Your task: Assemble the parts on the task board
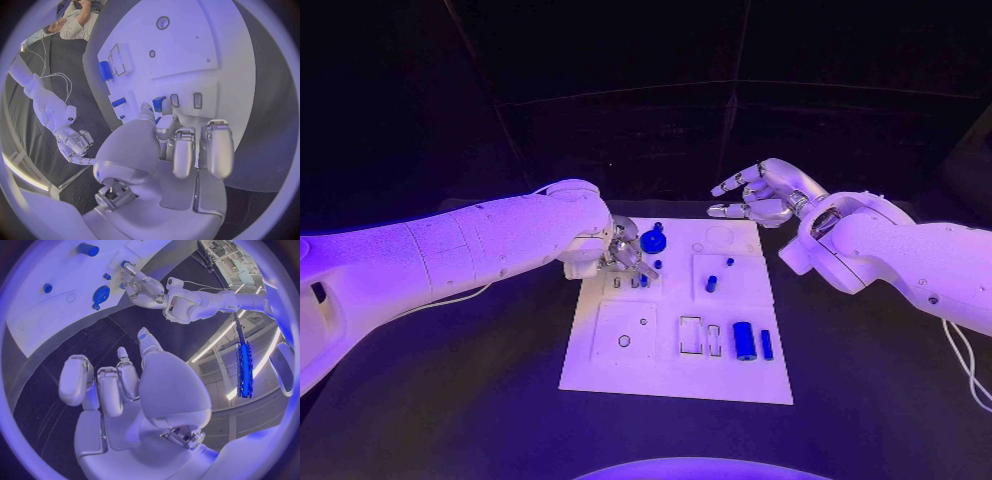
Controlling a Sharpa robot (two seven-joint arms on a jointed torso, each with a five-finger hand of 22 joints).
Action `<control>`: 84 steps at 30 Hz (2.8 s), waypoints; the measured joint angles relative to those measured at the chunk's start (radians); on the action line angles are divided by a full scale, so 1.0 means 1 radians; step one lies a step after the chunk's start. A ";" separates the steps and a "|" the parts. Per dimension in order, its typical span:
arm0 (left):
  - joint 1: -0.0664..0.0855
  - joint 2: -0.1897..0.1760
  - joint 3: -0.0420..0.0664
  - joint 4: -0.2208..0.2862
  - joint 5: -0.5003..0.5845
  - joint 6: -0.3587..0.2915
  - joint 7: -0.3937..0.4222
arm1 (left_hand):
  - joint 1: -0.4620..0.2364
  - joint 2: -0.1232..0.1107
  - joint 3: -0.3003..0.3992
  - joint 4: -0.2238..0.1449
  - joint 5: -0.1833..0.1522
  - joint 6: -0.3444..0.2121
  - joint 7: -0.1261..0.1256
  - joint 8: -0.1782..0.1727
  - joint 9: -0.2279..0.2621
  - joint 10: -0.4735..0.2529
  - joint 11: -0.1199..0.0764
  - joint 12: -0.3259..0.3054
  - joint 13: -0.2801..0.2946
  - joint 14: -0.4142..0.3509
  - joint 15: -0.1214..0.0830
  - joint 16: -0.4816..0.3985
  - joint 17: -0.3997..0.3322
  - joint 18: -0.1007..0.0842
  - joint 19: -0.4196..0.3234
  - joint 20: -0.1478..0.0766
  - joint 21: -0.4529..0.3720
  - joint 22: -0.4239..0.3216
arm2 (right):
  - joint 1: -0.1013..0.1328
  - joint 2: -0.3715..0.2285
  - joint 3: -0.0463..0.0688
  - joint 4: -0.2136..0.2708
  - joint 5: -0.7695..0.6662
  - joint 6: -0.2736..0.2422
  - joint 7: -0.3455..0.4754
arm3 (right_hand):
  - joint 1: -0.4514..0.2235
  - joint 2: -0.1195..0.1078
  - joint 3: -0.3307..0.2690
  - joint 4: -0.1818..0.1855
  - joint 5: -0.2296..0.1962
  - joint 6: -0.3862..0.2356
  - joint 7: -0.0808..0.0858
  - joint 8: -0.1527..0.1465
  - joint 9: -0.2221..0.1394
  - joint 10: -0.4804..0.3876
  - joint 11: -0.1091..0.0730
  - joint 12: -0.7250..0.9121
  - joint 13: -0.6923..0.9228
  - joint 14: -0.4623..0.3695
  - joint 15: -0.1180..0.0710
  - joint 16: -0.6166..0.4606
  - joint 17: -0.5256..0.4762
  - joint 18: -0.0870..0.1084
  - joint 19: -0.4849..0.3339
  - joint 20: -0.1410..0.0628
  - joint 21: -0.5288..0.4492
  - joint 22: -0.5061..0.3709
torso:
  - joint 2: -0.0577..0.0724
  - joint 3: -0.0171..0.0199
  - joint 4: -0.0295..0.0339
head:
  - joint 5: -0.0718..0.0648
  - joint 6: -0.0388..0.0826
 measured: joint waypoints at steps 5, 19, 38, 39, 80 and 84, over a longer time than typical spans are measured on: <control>0.000 0.003 0.000 -0.001 -0.002 0.006 -0.001 | 0.005 0.005 0.007 -0.007 0.000 -0.004 -0.004 0.004 0.006 0.000 0.000 0.000 -0.001 -0.004 -0.004 0.000 0.000 0.000 0.000 0.000 0.000 0.000 | 0.000 0.001 0.000 0.000 0.000 0.001 0.000 | 0.000 0.000 0.000 0.000 0.000 0.000 0.000 0.000 0.000 0.000 0.000 0.000 0.000 0.000 0.000 0.000 0.000 0.000 0.000 0.000 0.000 0.000 | 0.000 0.0001 0.0000 | 0.000 -0.001; -0.001 0.008 0.000 -0.004 -0.001 0.009 -0.002 | 0.110 0.059 0.118 -0.078 0.000 -0.027 -0.012 0.012 0.031 0.000 -0.007 -0.005 -0.007 -0.003 -0.011 0.000 0.000 0.000 0.003 -0.003 0.000 0.000 | 0.000 0.003 0.000 0.004 0.001 0.005 0.000 | -0.004 0.004 -0.002 0.002 0.000 0.000 0.000 0.000 0.000 0.000 0.000 0.000 0.000 0.000 0.000 0.000 0.001 0.000 0.000 0.000 0.000 0.000 | 0.000 -0.0002 0.0002 | -0.001 -0.010; -0.001 -0.032 0.000 0.030 0.064 -0.017 0.002 | 0.088 -0.068 0.468 -0.019 0.067 -0.054 -0.004 0.024 0.078 -0.007 -0.014 -0.031 -0.025 -0.003 -0.011 0.000 0.000 0.000 0.006 -0.010 -0.016 0.000 | 0.000 0.007 0.000 -0.001 0.002 0.011 0.000 | 0.000 0.008 -0.002 0.002 0.004 0.000 0.000 0.004 0.000 0.000 0.000 0.000 0.000 0.000 0.000 0.000 0.000 0.000 0.000 0.000 -0.004 0.000 | -0.001 0.0003 0.0032 | 0.004 -0.011; -0.001 -0.036 0.000 0.034 0.071 -0.025 0.003 | 0.071 -0.086 0.514 -0.019 0.067 -0.054 -0.004 0.029 0.084 -0.007 -0.014 -0.031 -0.029 -0.003 -0.011 0.000 0.000 0.000 0.006 -0.010 -0.016 0.000 | 0.000 0.007 0.000 -0.002 0.002 0.011 0.000 | 0.000 0.008 -0.003 0.003 0.004 0.000 0.000 0.004 0.000 0.000 0.000 0.000 0.000 0.000 0.000 0.000 0.000 0.000 0.000 0.000 -0.004 0.000 | -0.002 0.0003 0.0032 | 0.004 -0.011; -0.020 -0.134 -0.054 0.178 -0.075 -0.253 0.017 | -0.053 -0.176 0.749 -0.066 0.063 -0.059 -0.005 0.062 0.130 0.013 -0.016 -0.018 -0.019 -0.003 -0.011 0.000 0.000 0.000 0.006 -0.010 -0.016 0.000 | 0.000 0.010 0.000 -0.020 0.006 0.016 0.002 | 0.004 0.012 -0.014 0.008 0.023 0.000 0.000 0.008 0.000 0.000 0.000 0.000 0.000 0.000 0.000 -0.005 0.000 0.000 0.000 0.000 -0.004 -0.004 | -0.007 0.0064 0.0102 | 0.020 -0.015; -0.021 -0.132 -0.055 0.177 -0.087 -0.255 0.017 | -0.055 -0.177 0.755 -0.073 0.063 -0.059 -0.005 0.062 0.131 0.013 -0.016 -0.018 -0.020 -0.004 -0.011 0.000 0.000 0.000 0.006 -0.010 -0.016 0.000 | 0.000 0.011 0.000 -0.020 0.006 0.016 0.002 | 0.004 0.012 -0.014 0.008 0.023 0.000 0.000 0.008 0.000 0.000 0.000 0.000 0.000 0.000 0.000 -0.005 0.000 0.000 0.000 0.000 -0.004 -0.004 | -0.006 0.0064 0.0101 | 0.020 -0.014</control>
